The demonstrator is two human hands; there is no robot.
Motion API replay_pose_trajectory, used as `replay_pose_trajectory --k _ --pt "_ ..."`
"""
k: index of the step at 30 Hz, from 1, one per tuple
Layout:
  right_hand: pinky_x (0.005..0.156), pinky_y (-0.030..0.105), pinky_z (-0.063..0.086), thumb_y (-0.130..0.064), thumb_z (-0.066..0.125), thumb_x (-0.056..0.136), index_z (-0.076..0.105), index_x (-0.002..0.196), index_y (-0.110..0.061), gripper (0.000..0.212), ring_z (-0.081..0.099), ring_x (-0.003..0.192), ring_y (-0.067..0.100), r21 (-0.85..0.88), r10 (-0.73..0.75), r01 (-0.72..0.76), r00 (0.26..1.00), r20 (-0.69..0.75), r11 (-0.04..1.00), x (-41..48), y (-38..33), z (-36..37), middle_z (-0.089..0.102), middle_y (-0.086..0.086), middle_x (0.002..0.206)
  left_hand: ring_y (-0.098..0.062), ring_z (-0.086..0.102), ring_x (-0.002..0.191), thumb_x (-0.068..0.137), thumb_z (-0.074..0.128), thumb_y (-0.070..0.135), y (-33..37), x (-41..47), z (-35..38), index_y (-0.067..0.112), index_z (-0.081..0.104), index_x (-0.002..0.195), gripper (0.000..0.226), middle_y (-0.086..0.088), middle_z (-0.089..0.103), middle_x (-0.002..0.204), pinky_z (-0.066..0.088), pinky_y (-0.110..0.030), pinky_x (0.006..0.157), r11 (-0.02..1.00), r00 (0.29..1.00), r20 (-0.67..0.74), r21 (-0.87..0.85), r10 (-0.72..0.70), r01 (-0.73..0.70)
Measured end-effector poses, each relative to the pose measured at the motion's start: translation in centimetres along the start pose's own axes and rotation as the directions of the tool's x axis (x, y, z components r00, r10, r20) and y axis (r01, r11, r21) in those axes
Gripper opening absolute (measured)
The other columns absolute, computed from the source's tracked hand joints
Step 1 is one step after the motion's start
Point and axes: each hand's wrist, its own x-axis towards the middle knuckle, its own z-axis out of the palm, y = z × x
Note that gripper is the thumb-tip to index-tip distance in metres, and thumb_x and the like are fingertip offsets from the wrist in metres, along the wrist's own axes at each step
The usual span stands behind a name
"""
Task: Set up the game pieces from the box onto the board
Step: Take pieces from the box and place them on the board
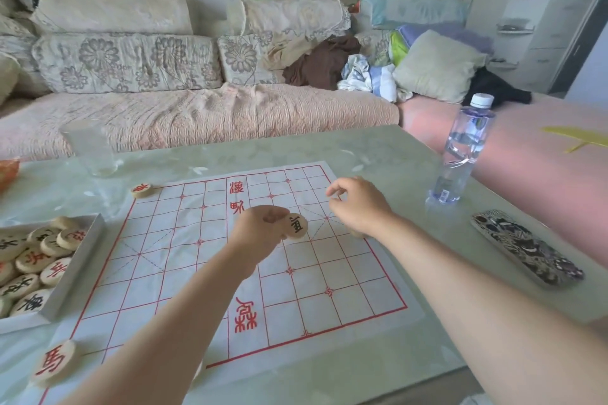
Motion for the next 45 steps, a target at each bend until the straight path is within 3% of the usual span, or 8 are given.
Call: replay_pose_trajectory --k 4,8,12,15,19,30,36,45 --pt "0.068 0.019 0.039 -0.037 0.079 0.075 0.062 0.096 -0.035 0.027 0.053 0.076 -0.003 0.236 -0.182 0.138 0.967 0.176 0.962 -2.8 -3.1 0.7 0.057 -0.019 0.094 -0.018 0.068 0.073 0.084 0.070 0.011 1.1 0.5 0.0 0.009 0.070 0.105 0.021 -0.007 0.073 0.088 0.058 -0.026 0.072 0.975 0.996 0.014 -0.204 -0.089 0.090" --pt "0.063 0.018 0.039 -0.034 0.081 0.072 0.057 0.081 -0.034 0.026 0.055 0.068 0.002 0.248 -0.248 0.224 0.966 0.073 0.943 -2.8 -4.1 2.6 0.059 -0.014 0.093 -0.016 0.065 0.069 0.084 0.070 0.013 1.3 0.6 -0.3 0.009 0.070 0.102 0.019 -0.008 0.072 0.088 0.058 -0.028 0.076 0.975 0.995 0.017 -0.200 -0.093 0.095" --pt "0.063 0.019 0.040 -0.049 0.072 0.077 0.057 0.081 -0.034 0.021 0.053 0.069 -0.002 0.190 -0.192 0.180 0.980 0.049 0.965 -1.2 -3.6 3.6 0.062 -0.018 0.094 -0.020 0.063 0.091 0.093 0.053 0.023 0.5 1.5 -1.4 0.022 0.066 0.108 0.020 0.004 0.065 0.104 0.054 -0.034 0.080 0.971 0.995 -0.026 0.221 0.099 -0.091" --pt "0.074 0.028 0.048 -0.051 0.067 0.079 0.058 0.085 -0.032 0.022 0.059 0.080 0.006 0.111 -0.076 0.078 0.997 -0.016 0.991 1.2 -2.7 3.4 0.063 -0.018 0.095 -0.019 0.047 0.113 0.095 0.049 0.029 -0.9 2.6 -2.8 0.032 0.062 0.118 0.026 0.002 0.052 0.123 0.044 -0.031 0.085 0.765 0.970 0.016 0.612 0.244 -0.203" --pt "0.084 0.031 0.047 -0.046 0.066 0.080 0.058 0.090 -0.030 0.020 0.061 0.092 0.015 -0.083 0.047 -0.054 0.996 -0.077 0.995 5.6 -0.9 2.9 0.065 -0.015 0.096 -0.019 0.036 0.125 0.093 0.051 0.040 -3.0 3.9 -3.8 0.035 0.054 0.127 0.035 0.004 0.043 0.135 0.038 -0.035 0.098 0.606 0.966 0.057 0.769 0.251 -0.203" --pt "0.091 0.036 0.044 -0.042 0.058 0.089 0.057 0.092 -0.027 0.016 0.059 0.104 0.028 -0.249 0.073 -0.105 0.988 -0.133 0.963 14.2 1.9 5.1 0.068 -0.003 0.102 -0.016 0.038 0.121 0.088 0.051 0.054 -4.5 5.6 -4.3 0.040 0.052 0.123 0.038 0.008 0.045 0.129 0.038 -0.032 0.097 0.581 0.957 0.084 0.779 0.279 -0.237" --pt "0.097 0.038 0.040 -0.040 0.051 0.091 0.068 0.103 -0.025 0.026 0.050 0.117 0.034 -0.364 0.079 -0.134 0.983 -0.164 0.922 14.9 0.9 5.5 0.057 0.010 0.122 -0.017 0.038 0.122 0.087 0.051 0.054 -4.5 5.9 -4.5 0.039 0.052 0.125 0.040 0.006 0.045 0.132 0.038 -0.033 0.098 0.566 0.957 0.106 0.786 0.270 -0.247" --pt "0.075 0.031 0.046 -0.025 0.050 0.088 0.064 0.088 -0.026 0.014 0.060 0.096 0.021 -0.154 -0.156 0.157 0.988 0.020 0.976 9.7 -9.0 6.5 0.065 -0.006 0.100 -0.017 0.041 0.122 0.089 0.054 0.045 -3.4 3.6 -7.5 0.035 0.054 0.125 0.037 0.006 0.051 0.126 0.045 -0.036 0.094 0.674 0.966 0.105 0.698 0.235 -0.240"
